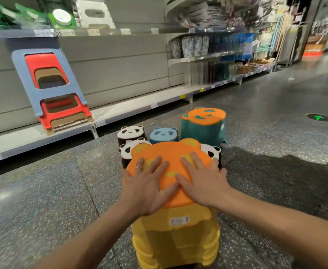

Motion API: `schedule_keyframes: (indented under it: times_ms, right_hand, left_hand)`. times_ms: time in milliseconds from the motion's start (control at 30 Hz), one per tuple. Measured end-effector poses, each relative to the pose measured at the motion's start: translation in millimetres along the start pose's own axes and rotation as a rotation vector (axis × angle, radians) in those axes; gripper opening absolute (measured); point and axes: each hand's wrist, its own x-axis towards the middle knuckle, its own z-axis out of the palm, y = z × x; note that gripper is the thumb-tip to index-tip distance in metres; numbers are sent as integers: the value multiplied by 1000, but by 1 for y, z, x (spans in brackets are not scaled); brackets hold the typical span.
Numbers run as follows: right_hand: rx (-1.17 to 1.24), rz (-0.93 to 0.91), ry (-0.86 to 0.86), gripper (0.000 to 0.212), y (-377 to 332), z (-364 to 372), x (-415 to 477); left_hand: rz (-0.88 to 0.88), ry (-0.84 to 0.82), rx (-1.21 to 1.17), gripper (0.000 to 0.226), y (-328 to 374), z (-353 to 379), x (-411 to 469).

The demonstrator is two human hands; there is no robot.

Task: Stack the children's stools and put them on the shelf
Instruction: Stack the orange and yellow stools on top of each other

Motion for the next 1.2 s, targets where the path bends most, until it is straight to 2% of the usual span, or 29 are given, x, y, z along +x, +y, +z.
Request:
schedule_keyframes:
  times_ms: [133,267,400,467,667,800,967,1200]
  right_hand:
    - [-26,-19,-50,70,0,20,8]
    - [-14,-79,4,71,2,26,12]
    - [-15,-120,-13,83,5,26,15]
    - [-5,-131,-34,84,6,24,17]
    - [0,-195,-113,67,14,16,32]
    - [40,-208,-92,59,17,14,49]
    - [-19,-257,-50,67,20,17,77]
    - [-36,-280,-52,88,23,23,84]
  left_hand:
    - [23,-117,5,89,-4,14,10]
    - [98,-170,-21,87,-11,14,22]
    - [153,-150,-77,65,-8,13,47]
    - [157,-134,-96,61,-5,14,56]
    - [178,-122,-84,63,-8,20,59]
    - [196,-166,-42,68,-9,19,67]
    - [239,-152,-38,87,-18,18,90]
    - [187,-99,-42,87,-19,24,89]
